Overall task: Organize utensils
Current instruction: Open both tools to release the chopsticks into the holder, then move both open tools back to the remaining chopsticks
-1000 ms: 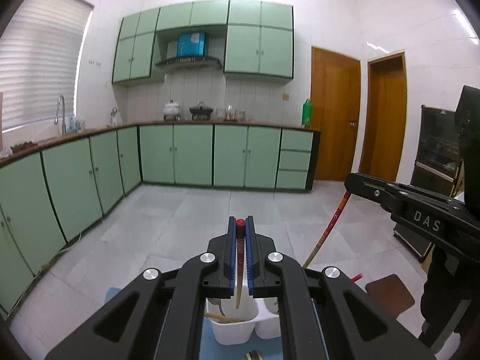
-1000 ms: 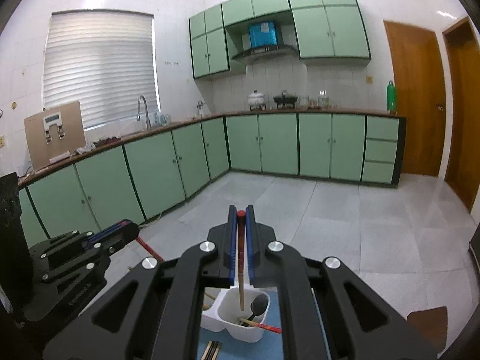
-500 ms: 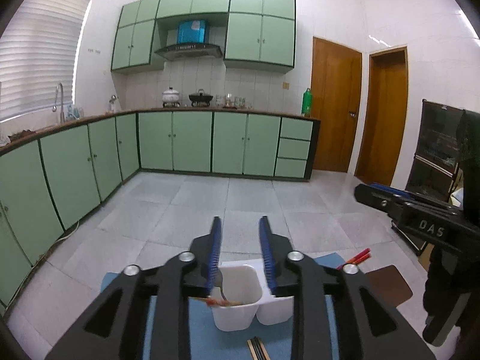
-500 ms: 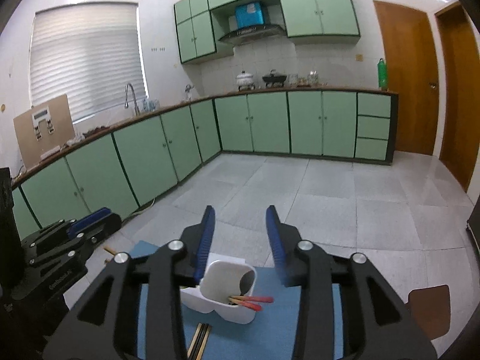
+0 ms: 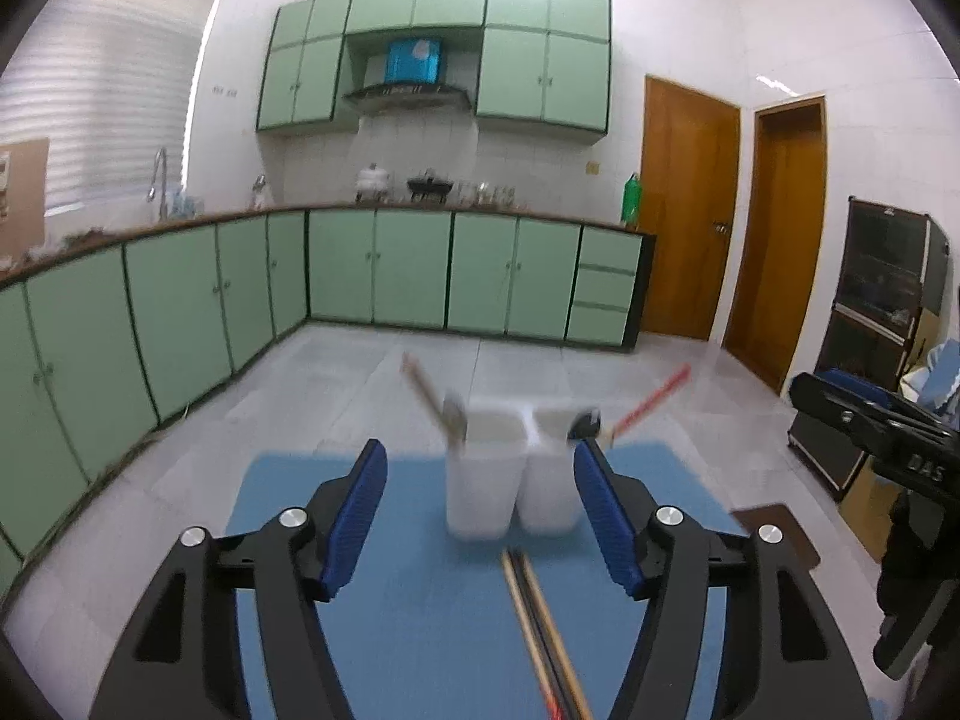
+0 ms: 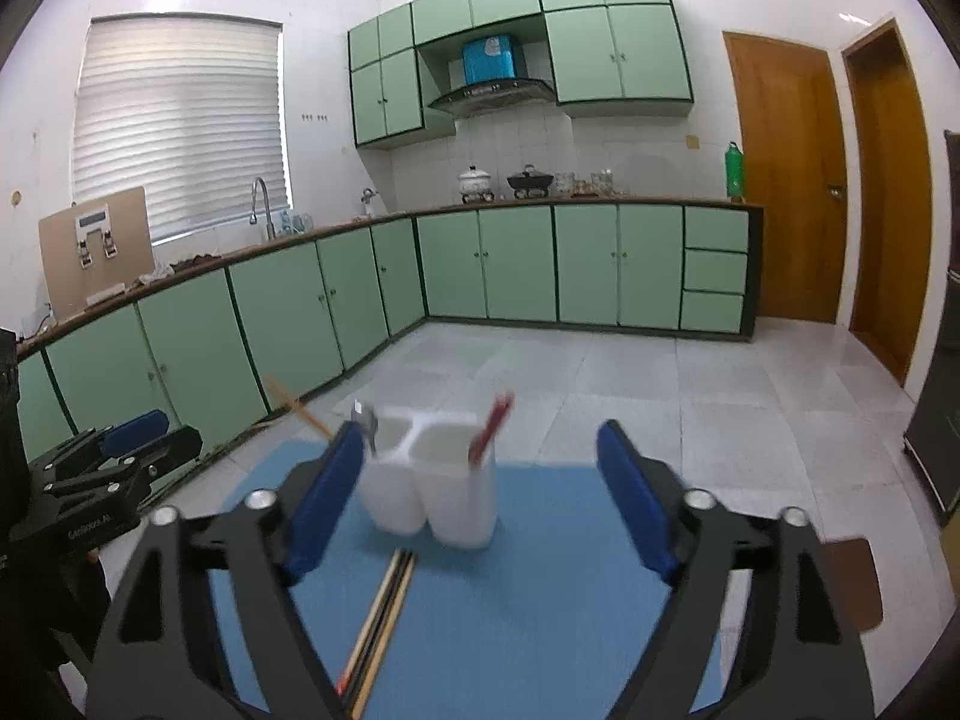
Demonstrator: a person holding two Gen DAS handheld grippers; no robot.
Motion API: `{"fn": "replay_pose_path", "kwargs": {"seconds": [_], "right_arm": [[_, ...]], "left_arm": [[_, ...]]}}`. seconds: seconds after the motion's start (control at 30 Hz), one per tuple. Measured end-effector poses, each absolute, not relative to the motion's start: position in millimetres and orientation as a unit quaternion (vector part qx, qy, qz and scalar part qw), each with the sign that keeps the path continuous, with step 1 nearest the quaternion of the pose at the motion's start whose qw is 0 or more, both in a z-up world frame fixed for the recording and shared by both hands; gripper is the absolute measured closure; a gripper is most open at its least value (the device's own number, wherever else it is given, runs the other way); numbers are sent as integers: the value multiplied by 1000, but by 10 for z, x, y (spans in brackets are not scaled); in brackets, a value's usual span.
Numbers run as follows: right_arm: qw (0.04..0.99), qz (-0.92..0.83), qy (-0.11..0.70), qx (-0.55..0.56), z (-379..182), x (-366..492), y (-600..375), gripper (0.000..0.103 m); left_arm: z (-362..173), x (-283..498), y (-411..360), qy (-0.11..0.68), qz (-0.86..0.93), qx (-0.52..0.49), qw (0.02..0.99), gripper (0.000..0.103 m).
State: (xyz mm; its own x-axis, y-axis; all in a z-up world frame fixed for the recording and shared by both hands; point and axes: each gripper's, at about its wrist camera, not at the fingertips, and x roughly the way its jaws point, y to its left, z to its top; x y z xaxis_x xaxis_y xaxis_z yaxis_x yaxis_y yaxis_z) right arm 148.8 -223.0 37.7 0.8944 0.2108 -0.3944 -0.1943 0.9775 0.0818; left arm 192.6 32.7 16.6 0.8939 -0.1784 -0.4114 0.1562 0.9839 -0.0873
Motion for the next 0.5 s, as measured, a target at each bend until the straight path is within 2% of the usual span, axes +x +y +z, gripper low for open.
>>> {"fn": "replay_pose_path", "kwargs": {"seconds": [0.1, 0.5], "right_arm": [[969, 100, 226, 14, 136, 1313, -2178, 14], [941, 107, 320, 25, -680, 1003, -1878, 13]], "left_arm": [[-95, 1780, 370, 243, -71, -19, 967, 35], [-1020, 1562, 403, 347, -46, -9, 937, 34]]}}
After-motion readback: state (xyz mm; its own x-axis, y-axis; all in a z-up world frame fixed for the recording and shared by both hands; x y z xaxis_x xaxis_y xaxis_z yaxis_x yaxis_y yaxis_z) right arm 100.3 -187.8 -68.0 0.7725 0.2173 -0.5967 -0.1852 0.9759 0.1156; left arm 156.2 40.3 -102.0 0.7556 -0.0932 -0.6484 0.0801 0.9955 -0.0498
